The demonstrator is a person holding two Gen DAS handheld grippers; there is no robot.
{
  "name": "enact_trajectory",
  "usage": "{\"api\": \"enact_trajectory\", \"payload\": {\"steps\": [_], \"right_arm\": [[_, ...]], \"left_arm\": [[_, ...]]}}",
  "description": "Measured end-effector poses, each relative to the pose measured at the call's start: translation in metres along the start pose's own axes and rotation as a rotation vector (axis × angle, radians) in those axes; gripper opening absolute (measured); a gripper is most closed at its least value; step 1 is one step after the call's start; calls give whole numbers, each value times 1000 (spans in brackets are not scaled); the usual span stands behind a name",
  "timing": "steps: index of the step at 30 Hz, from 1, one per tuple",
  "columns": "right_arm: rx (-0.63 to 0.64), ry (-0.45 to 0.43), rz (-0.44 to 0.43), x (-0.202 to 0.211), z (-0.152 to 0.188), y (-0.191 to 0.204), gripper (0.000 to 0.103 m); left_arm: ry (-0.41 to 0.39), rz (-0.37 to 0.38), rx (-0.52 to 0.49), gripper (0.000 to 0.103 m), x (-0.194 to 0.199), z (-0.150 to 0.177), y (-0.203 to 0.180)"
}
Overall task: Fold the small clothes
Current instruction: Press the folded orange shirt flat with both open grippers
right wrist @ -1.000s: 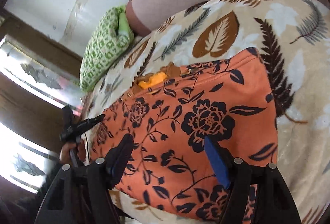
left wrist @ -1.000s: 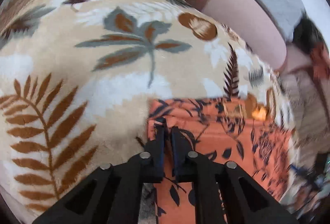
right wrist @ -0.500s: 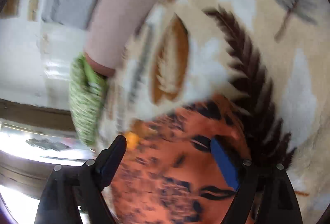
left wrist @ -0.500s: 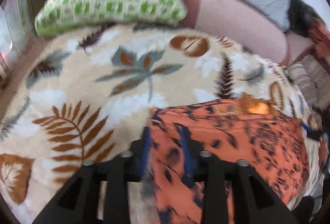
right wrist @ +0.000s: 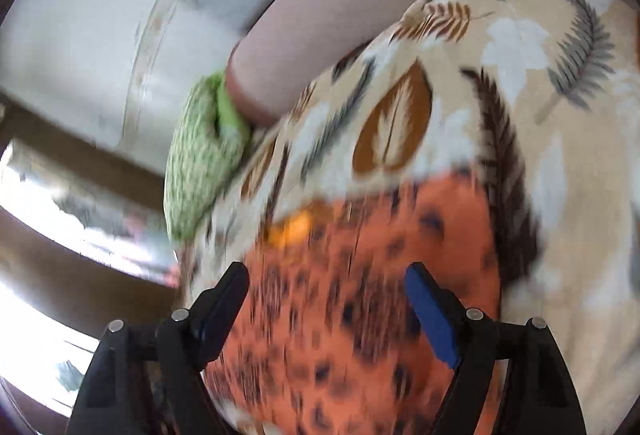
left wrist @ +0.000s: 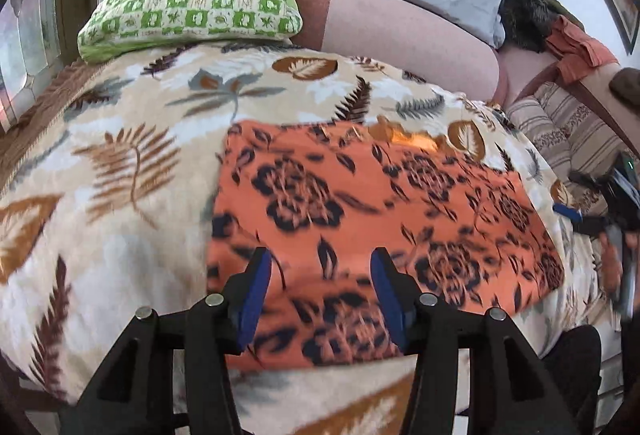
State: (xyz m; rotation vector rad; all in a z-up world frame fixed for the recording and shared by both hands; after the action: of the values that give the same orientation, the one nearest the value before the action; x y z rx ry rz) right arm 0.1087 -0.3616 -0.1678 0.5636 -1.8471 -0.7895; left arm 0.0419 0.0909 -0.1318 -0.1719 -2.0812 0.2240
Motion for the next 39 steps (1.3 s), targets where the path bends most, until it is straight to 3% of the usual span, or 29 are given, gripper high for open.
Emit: {"api": "enact_trajectory", "payload": {"steps": [2,5,7,10,13,17,23,29,35,39], "right_arm": [[-19,28,-60,0,37,2,83],[-32,74,-66,-19,80,5,83],[-43,100,-47,-32,90,3,83],[-158,126,5,-52,94,-18,83],[-131,44,-54,-20,98,4,83],[-130,-24,-41,17,121,12,83],[-387,-65,-60,33,152,-52,83],[-571,-102,-123,22,140,-95,84],[-597,-157,-146,17,118,-109,85],[-567,-184,-99,21,107,-100,82]], "left_arm": [[4,-4,15,56,3,7,-1],[-29,-6,31,61,14,13,-3],[-39,6,31,62,22,15,-6],[-57,-4,11,64,33,15,-12],[-81,-12,8,70,42,20,-14],[-62,-13,36,74,33,23,-14],[-20,-42,16,74,8,17,-29],[-9,-56,3,74,-9,12,-45],[30,-72,3,74,-29,12,-50],[2,-67,16,74,-23,13,-47]]}}
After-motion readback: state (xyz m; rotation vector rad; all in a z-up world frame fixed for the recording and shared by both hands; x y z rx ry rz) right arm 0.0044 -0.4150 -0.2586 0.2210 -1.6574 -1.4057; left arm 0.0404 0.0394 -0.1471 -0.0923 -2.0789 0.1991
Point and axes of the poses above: each gripper's, at about its wrist camera, not at the fingertips, and x roughly against the way its jaws point, y to its left, z to its underside, the point moved 1 cm from there along -x, roughly the way its jaws point, and after that the axes turned 8 degrees about y, right-handed, at the moved point
